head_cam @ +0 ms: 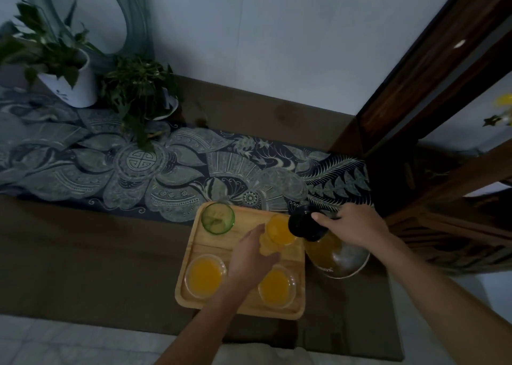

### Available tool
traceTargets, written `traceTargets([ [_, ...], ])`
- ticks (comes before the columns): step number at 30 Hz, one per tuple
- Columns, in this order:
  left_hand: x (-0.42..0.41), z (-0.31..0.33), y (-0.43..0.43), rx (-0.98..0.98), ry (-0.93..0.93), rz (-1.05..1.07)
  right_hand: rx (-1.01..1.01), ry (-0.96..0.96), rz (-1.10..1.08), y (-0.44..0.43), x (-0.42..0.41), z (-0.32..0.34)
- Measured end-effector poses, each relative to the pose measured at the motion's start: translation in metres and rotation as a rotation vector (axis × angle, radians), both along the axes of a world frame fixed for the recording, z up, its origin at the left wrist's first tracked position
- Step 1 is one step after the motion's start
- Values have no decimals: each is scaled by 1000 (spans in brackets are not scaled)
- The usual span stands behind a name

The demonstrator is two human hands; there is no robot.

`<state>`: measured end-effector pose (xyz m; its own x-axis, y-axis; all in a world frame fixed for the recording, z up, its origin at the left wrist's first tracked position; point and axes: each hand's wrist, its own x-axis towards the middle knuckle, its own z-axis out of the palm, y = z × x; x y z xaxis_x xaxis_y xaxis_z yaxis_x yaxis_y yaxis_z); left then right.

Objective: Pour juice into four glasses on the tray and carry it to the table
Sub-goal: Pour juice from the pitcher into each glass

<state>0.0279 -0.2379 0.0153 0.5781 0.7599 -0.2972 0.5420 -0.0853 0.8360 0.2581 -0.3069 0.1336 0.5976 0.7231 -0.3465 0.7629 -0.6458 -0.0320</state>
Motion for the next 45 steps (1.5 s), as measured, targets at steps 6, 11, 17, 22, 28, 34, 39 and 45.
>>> traceTargets([
  [6,-50,28,-11,16,-121,154,115,194,4,-7,28,13],
  [11,-88,51,11,214,-86,290,181,145,153,23,41,42],
  [17,-102,42,60,321,163,256,174,-69,403,86,31,65],
  [22,-91,17,92,202,247,86,197,-236,680,142,5,50],
  [28,-81,-3,114,170,273,-1,130,-233,859,193,-30,15],
  [34,-79,-10,116,177,232,-44,93,-184,973,206,-51,-14],
  [39,-78,-11,115,165,196,-17,99,-229,1017,204,-62,-28],
  [45,-77,-10,115,186,212,9,83,-298,1022,196,-74,-30],
])
